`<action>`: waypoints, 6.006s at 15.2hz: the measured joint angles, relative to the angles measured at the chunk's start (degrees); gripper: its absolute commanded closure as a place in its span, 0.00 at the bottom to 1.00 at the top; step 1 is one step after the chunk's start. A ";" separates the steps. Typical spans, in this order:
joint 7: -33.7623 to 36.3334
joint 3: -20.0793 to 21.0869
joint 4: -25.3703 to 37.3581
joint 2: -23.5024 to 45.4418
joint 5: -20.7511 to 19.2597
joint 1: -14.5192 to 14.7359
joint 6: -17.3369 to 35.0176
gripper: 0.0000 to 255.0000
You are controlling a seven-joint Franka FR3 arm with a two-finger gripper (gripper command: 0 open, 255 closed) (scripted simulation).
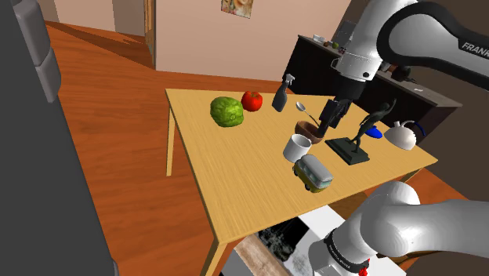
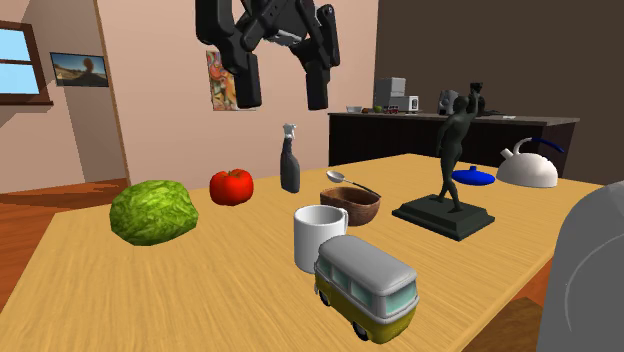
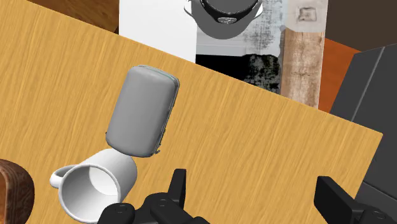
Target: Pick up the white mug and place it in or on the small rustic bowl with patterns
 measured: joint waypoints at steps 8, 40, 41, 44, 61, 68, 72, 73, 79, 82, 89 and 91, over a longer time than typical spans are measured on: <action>-4.44 -4.35 -7.23 2.20 -3.82 -1.53 11.86 0.00; -17.29 -18.85 -15.63 26.16 -9.33 -4.03 50.96 1.00; -17.29 -18.85 -15.63 26.16 -9.33 -4.03 50.96 1.00; -17.29 -18.85 -15.62 26.16 -9.33 -4.03 50.96 1.00; -16.61 -17.03 -9.86 20.14 -9.46 -4.36 39.25 1.00; -16.48 -16.17 -5.81 18.23 -9.15 -4.29 33.29 1.00; -16.30 -15.58 -3.18 17.42 -8.87 -4.15 29.86 1.00; -16.37 -15.55 -2.63 17.32 -8.84 -4.15 29.21 1.00; -19.15 -17.46 3.00 19.91 -8.75 -4.42 26.35 1.00; -23.23 -20.60 7.53 23.67 -8.64 -4.97 25.80 1.00; -33.98 -28.16 21.46 36.11 -4.95 -5.73 24.14 1.00; -37.62 -30.39 26.09 40.16 -2.99 -6.40 23.17 1.00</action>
